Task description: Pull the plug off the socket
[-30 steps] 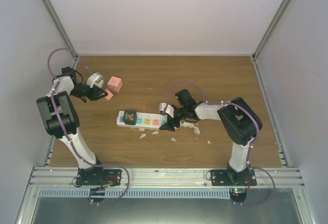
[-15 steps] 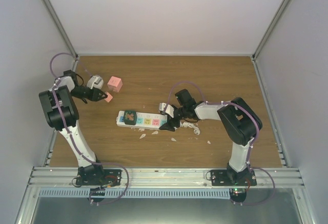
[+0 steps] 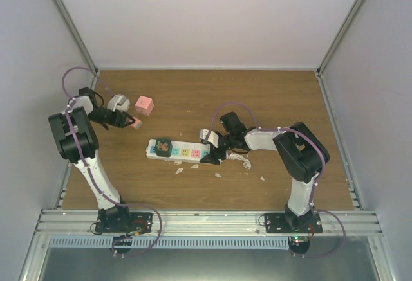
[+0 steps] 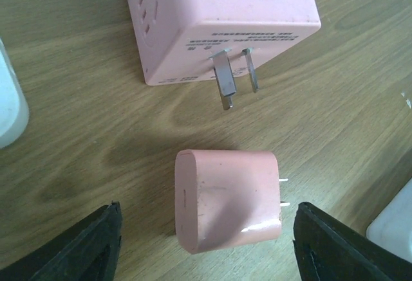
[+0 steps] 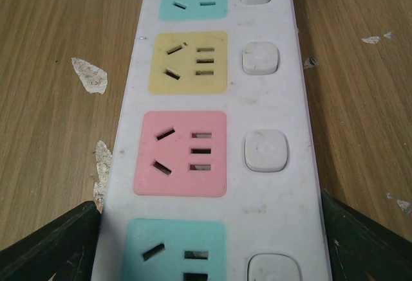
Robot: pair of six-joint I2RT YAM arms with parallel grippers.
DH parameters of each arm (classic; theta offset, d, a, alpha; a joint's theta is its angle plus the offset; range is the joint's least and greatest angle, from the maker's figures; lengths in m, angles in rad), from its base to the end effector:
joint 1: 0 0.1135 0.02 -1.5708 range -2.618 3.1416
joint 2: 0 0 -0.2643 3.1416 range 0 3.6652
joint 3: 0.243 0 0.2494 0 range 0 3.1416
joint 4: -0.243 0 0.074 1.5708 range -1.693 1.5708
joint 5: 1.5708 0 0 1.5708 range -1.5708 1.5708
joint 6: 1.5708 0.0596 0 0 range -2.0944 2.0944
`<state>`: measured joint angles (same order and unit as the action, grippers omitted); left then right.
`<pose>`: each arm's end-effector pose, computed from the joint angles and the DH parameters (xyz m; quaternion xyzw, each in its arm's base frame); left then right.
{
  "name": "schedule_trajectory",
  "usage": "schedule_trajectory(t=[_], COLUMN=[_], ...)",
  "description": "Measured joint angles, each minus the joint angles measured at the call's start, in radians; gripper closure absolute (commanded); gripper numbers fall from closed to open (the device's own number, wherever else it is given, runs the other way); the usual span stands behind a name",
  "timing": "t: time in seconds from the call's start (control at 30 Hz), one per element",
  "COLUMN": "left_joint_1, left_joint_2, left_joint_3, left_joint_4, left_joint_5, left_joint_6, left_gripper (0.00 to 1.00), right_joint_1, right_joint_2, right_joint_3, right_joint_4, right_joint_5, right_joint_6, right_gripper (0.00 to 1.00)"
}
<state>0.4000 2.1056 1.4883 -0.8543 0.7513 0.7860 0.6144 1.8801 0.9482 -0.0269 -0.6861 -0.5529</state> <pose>0.3829 0.1177 0.1327 0.1961 0.9084 -0.2781 0.2430 0.2740 0.2395 0.1084 -0.5794 0.6935 0.3293 0.2737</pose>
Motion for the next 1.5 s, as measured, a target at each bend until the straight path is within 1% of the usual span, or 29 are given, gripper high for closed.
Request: schedule_trajectory(t=[0.1, 0.17, 0.23, 0.33, 0.43, 0.57, 0.7, 0.77, 0.9, 1.2, 1.37, 1.5], left_joint_1=[0.001, 0.001, 0.001, 0.001, 0.001, -0.010, -0.031, -0.047, -0.092, -0.235, -0.349, -0.412], left_joint_2=[-0.013, -0.037, -0.071, -0.118, -0.159, -0.222, -0.294, -0.322, -0.378, -0.483, -0.503, -0.503], left_joint_3=[-0.002, -0.009, -0.013, -0.013, -0.013, -0.024, -0.073, -0.100, -0.158, -0.244, -0.283, -0.291], left_joint_4=[0.010, 0.019, 0.023, 0.021, 0.003, -0.046, -0.090, -0.111, -0.143, -0.186, -0.184, -0.182], left_joint_5=[-0.013, -0.019, -0.025, -0.031, -0.031, -0.026, -0.013, -0.005, 0.005, -0.018, -0.060, -0.092], left_joint_6=[0.005, 0.010, 0.018, 0.042, 0.083, 0.177, 0.285, 0.333, 0.444, 0.668, 0.733, 0.751], left_gripper=[0.17, 0.12, 0.02, 0.01, 0.01, 0.01, 0.01, 0.01, 0.01, 0.01, 0.01, 0.01], right_joint_1=[0.000, 0.000, 0.000, 0.000, 0.000, 0.000, 0.000, 0.000, 0.000, 0.001, 0.001, 0.001], right_joint_2=[0.000, 0.000, 0.000, 0.000, 0.000, 0.000, 0.000, 0.000, 0.000, 0.000, 0.000, 0.000], right_joint_3=[0.000, 0.000, 0.000, 0.000, 0.000, 0.000, 0.000, 0.000, 0.000, 0.002, 0.002, 0.003], right_joint_4=[0.000, 0.000, 0.000, 0.000, 0.000, -0.001, -0.002, -0.002, -0.002, -0.006, -0.007, -0.008], right_joint_5=[0.000, 0.000, 0.000, 0.000, 0.000, 0.000, 0.000, -0.002, -0.003, -0.002, -0.002, -0.002], right_joint_6=[0.000, 0.000, 0.000, -0.001, -0.001, -0.008, -0.010, -0.011, -0.011, -0.016, -0.018, -0.019], right_gripper=[0.54, 0.49, 0.43, 0.33, 0.26, 0.21, 0.16, 0.15, 0.15, 0.15, 0.15, 0.15])
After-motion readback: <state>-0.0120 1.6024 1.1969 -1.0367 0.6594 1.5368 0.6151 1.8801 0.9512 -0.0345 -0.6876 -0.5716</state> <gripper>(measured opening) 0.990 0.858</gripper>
